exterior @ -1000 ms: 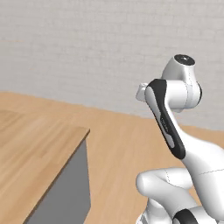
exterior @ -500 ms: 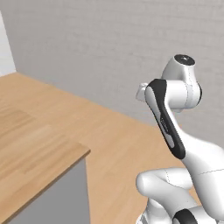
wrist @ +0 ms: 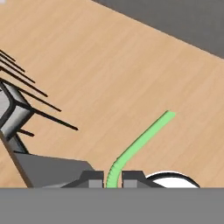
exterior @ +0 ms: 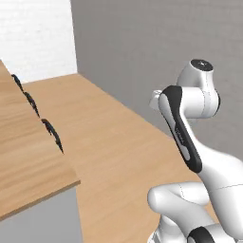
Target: Take a straw from the drawer in front and place it inside the glass cup on the dining counter.
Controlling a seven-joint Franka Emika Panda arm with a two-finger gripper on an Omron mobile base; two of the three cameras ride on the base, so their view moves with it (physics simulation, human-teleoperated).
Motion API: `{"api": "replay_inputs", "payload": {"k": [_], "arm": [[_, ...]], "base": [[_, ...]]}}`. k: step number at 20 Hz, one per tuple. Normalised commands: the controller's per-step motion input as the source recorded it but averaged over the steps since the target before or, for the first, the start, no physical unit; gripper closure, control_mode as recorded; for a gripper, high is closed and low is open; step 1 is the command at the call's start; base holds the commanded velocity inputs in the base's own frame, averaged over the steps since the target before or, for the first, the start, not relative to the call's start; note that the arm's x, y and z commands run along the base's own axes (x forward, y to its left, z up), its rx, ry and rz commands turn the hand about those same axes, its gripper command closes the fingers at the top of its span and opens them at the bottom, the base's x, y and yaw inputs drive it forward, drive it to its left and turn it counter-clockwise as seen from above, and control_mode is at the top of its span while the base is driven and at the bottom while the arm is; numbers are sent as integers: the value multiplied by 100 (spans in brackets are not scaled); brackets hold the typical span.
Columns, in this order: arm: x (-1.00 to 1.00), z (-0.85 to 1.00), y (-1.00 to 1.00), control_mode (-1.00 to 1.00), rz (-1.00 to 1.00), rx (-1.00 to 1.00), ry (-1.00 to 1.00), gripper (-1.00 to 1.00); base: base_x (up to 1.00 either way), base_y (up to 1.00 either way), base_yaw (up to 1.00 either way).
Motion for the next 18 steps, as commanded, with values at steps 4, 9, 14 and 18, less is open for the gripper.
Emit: {"api": "replay_inputs", "payload": {"k": [4,9,14,18], "arm": [[0,0,0,100,0,0,0,100],[0,0,0,100,0,0,0,100],[0,0,0,100,0,0,0,100],[0,0,0,100,0,0,0,100]], "base": [[94,-58,58],[100,-62,51],[100,-68,49],[100,-65,49]]}}
